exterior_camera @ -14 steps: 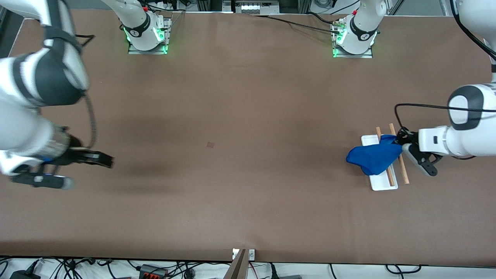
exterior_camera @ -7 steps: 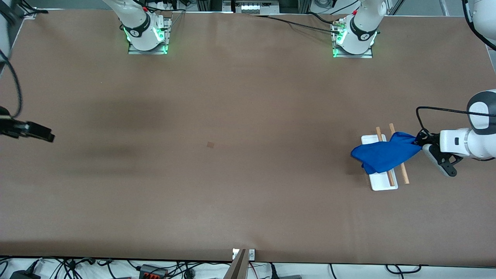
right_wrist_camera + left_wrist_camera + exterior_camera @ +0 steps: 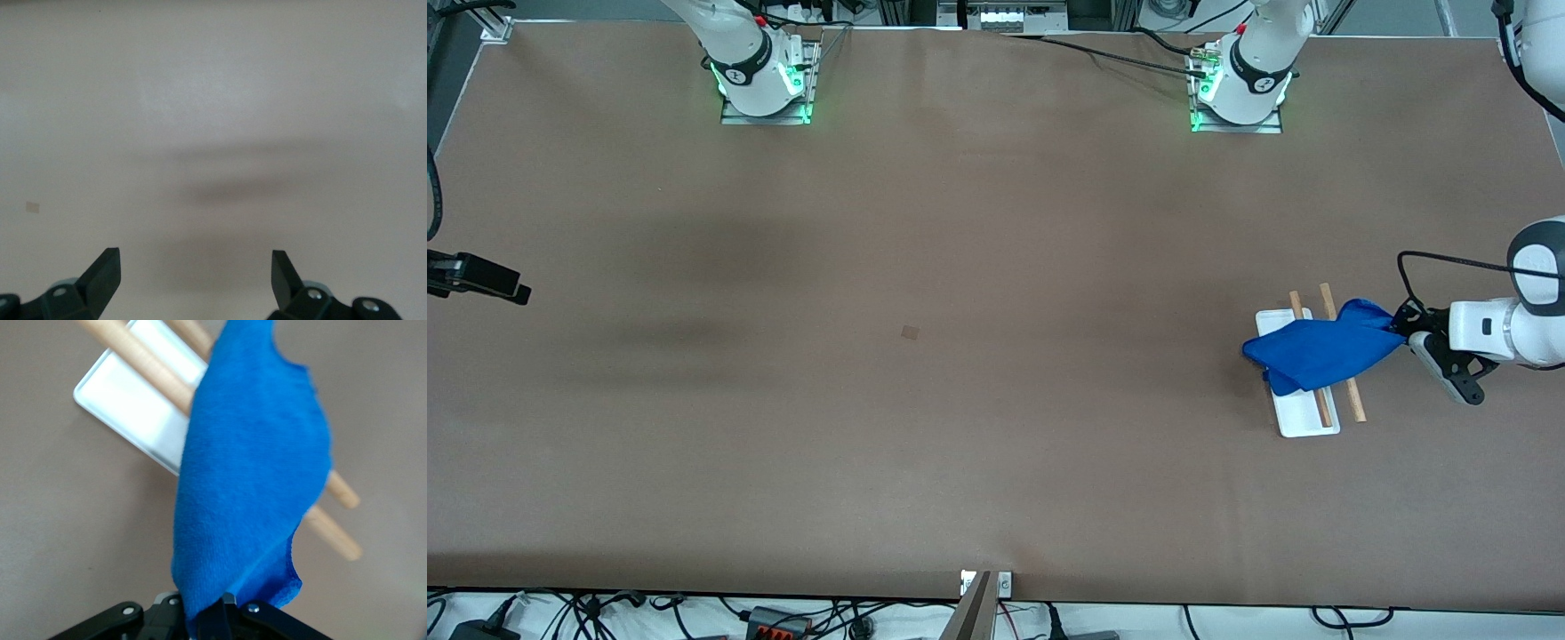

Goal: Pass towel and hang on rack

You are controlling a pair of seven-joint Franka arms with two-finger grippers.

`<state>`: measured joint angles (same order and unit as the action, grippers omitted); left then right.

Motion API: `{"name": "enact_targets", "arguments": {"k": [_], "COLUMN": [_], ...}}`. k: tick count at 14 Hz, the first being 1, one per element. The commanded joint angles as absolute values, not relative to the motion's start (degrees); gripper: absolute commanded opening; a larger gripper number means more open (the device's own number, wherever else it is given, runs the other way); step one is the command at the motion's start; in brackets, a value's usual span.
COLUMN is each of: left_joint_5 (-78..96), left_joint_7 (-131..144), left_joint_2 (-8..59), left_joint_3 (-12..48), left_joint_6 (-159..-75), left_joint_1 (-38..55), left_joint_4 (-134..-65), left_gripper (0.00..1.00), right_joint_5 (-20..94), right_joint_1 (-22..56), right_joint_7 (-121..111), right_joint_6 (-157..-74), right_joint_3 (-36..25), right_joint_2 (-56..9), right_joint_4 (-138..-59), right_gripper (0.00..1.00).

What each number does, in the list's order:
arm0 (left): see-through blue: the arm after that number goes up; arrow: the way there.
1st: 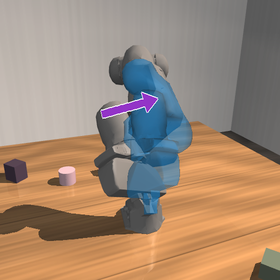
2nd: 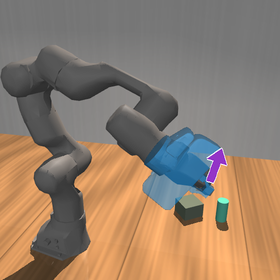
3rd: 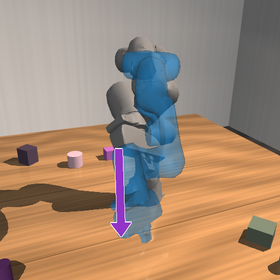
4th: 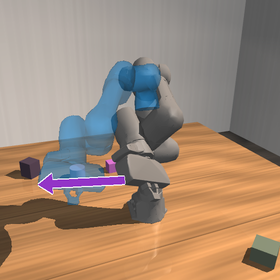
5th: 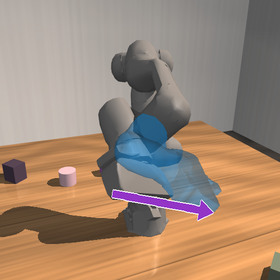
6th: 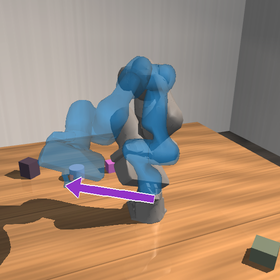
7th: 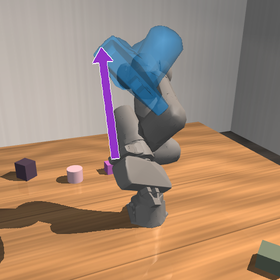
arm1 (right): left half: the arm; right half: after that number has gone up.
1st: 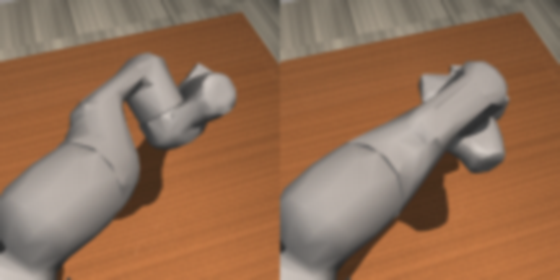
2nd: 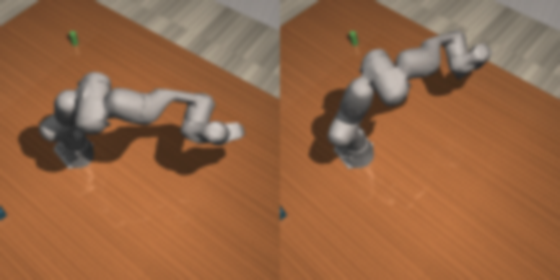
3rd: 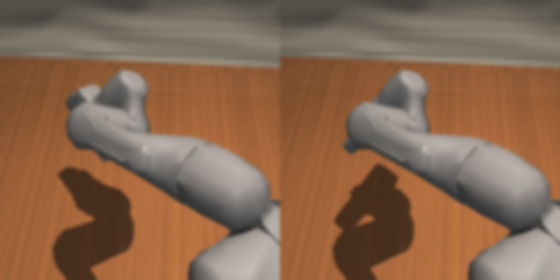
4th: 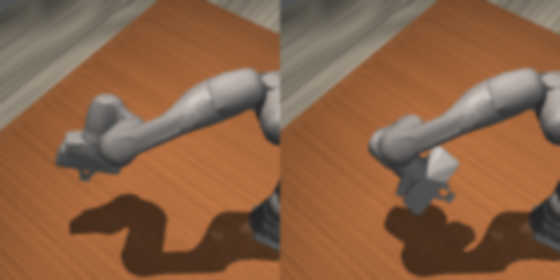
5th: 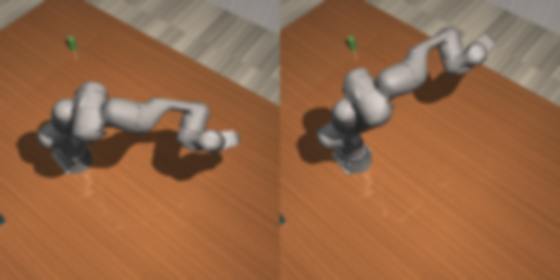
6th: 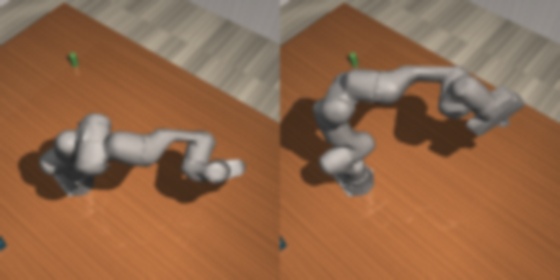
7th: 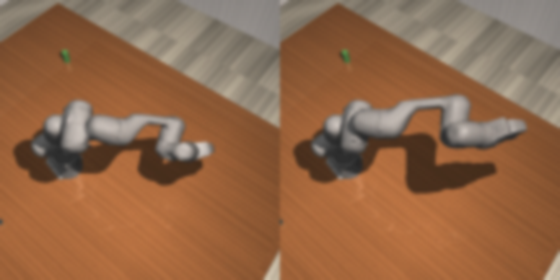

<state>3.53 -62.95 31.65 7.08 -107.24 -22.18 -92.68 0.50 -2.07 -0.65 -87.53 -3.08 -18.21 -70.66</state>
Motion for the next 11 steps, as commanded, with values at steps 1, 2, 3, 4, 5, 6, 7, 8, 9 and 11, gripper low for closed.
{"name": "enact_targets", "arguments": {"k": [1,2,3,4,5,6,7,8,9,11], "left_joint_5": [2.81,2.9,2.99,3.08,3.95,5.52,5.71,5.71,5.71,5.19], "left_joint_7": [-63.98,-63.98,-63.64,-63.2,-63.28,-63.89,-63.98,-63.98,-64.07,-64.25], "left_joint_2": [33.22,33.4,33.49,33.75,33.92,34.01,34.01,33.93,33.75,33.57], "left_joint_3": [7.91,7.91,8.0,8.26,8.26,8.26,8.26,8.26,8.26,8.17], "left_joint_6": [-107.67,-107.75,-107.75,-107.75,-107.75,-107.75,-107.58,-107.4,-107.23,-106.79], "left_joint_1": [-22.41,-22.41,-22.41,-22.41,-22.59,-22.76,-22.85,-22.94,-23.03,-23.03], "left_joint_4": [-91.05,-91.05,-91.05,-91.05,-91.05,-91.05,-91.05,-91.05,-90.97,-90.44], "left_gripper": [0.01,0.04,0.23,0.51,0.71,0.92,1.0,1.0,1.0,1.0], "right_joint_5": [0.53,0.27,-0.35,-0.79,-1.4,-1.41,-1.41,-1.32,-1.23,-1.14], "right_joint_1": [-2.73,-2.64,-2.64,-2.64,-2.64,-2.72,-2.9,-2.9,-2.9,-2.72], "right_joint_7": [-1.41,-1.41,-1.49,-2.1,-4.11,-5.26,-5.27,-4.58,-4.57,-3.44], "right_joint_6": [-91.21,-94.28,-98.22,-100.87,-101.16,-100.29,-99.15,-98.88,-98.88,-97.05], "right_joint_3": [-2.11,-2.11,-2.02,-2.02,-2.02,-2.02,-2.11,-2.2,-2.11,-2.11], "right_joint_2": [-13.03,-10.22,-6.37,-3.28,-1.95,-1.85,-2.11,-2.11,-2.11,-2.02], "right_joint_4": [-78.1,-82.66,-89.14,-93.91,-96.04,-96.15,-95.8,-95.8,-95.45,-95.19], "right_gripper": [1.0,1.0,1.0,1.0,1.0,1.0,1.0,1.0,1.0,1.0]}}
